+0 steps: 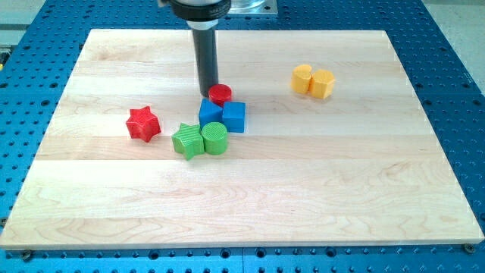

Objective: Move the red star to the bottom right of the green circle

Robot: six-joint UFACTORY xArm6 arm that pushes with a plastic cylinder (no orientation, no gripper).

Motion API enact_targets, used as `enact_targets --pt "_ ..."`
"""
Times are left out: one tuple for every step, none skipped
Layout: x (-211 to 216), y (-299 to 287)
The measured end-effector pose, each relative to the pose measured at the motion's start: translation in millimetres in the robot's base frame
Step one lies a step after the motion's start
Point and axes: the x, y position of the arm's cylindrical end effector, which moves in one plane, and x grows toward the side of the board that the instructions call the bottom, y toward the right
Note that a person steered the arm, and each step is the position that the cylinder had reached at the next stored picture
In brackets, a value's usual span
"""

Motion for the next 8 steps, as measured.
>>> enact_targets --pt "-18 -2" --pt "5 -87" --pt "85 -111" --pt "120 -170" --pt "145 -153" --pt "141 -102" --pt "122 -83" --pt "124 -88"
